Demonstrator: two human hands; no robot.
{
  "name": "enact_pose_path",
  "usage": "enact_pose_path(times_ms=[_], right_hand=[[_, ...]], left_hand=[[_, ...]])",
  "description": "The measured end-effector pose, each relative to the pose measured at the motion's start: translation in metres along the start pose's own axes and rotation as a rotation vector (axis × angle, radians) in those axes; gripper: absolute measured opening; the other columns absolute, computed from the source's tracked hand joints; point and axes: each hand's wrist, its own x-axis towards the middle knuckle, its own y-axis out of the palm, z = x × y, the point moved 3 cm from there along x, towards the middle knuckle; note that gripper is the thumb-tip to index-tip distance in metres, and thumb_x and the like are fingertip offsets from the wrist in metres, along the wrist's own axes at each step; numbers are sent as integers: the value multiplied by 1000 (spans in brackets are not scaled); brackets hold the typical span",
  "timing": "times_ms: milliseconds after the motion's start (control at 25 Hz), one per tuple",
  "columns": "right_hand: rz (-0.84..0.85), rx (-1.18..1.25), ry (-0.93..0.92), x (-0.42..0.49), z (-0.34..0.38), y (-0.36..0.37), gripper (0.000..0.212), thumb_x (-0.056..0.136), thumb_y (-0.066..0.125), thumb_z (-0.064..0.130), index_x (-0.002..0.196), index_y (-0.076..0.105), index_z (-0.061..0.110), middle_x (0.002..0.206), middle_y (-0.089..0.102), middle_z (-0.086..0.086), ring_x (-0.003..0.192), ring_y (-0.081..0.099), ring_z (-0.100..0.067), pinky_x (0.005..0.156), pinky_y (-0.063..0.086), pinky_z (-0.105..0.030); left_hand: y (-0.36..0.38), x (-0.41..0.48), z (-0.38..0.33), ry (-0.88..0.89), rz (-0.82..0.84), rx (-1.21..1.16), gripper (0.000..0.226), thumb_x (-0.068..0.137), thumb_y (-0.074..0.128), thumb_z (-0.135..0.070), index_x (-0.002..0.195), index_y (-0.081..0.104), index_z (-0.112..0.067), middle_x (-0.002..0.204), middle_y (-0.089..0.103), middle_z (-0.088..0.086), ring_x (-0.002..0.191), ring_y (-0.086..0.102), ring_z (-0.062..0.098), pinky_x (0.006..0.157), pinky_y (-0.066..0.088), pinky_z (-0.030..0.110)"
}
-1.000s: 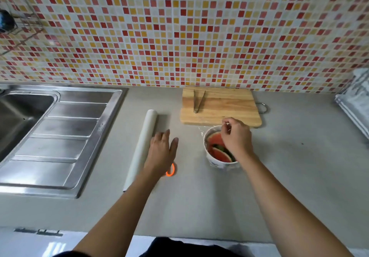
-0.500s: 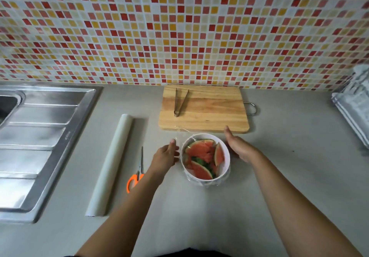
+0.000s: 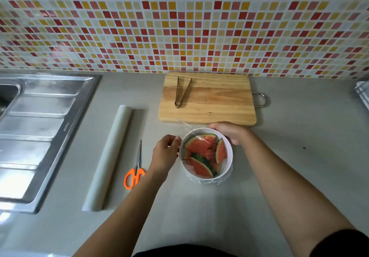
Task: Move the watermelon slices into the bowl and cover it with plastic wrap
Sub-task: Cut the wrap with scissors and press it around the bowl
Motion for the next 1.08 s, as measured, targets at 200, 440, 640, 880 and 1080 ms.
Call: enact_pose_path(times_ms=[200, 440, 640, 880, 1080], right_hand=[[-203, 10, -195, -1, 9, -9, 27, 92, 51, 26, 98, 68, 7, 99, 69, -12, 85, 62, -21, 78, 48, -31], [8, -228, -401, -1, 43, 20, 50, 90, 41, 57, 113, 61, 17, 117, 65, 1, 109, 58, -16, 99, 40, -32], [105, -359, -404, 6, 49, 31, 31, 85, 55, 53, 85, 71, 26, 101, 70, 5, 103, 61, -13, 102, 41, -37], [130, -209, -464, 3, 53, 33, 25, 94, 50, 28, 75, 64, 19, 79, 68, 3, 76, 63, -10, 85, 48, -28], [138, -139, -464, 2, 53, 34, 22, 96, 48, 23, 79, 61, 17, 78, 67, 0, 71, 61, -10, 76, 48, -25]], left_hand=[[0, 3, -2, 25, -33, -13, 19, 96, 43, -29, 84, 56, -20, 87, 64, 5, 84, 64, 24, 81, 54, 44], [-1, 0, -5, 141, -103, 129, 21, 95, 43, -31, 82, 52, -17, 74, 60, 1, 73, 58, 21, 74, 53, 46], [-4, -7, -10, 188, -143, 125, 20, 95, 48, -28, 77, 54, -21, 64, 60, -1, 56, 56, 12, 61, 51, 33], [5, -20, 14, -24, 12, -160, 37, 91, 43, -53, 95, 60, -21, 96, 67, 6, 88, 67, 18, 76, 56, 32], [6, -39, 38, -46, 126, -126, 39, 85, 53, -55, 100, 60, -19, 94, 66, 6, 75, 63, 10, 65, 54, 25]])
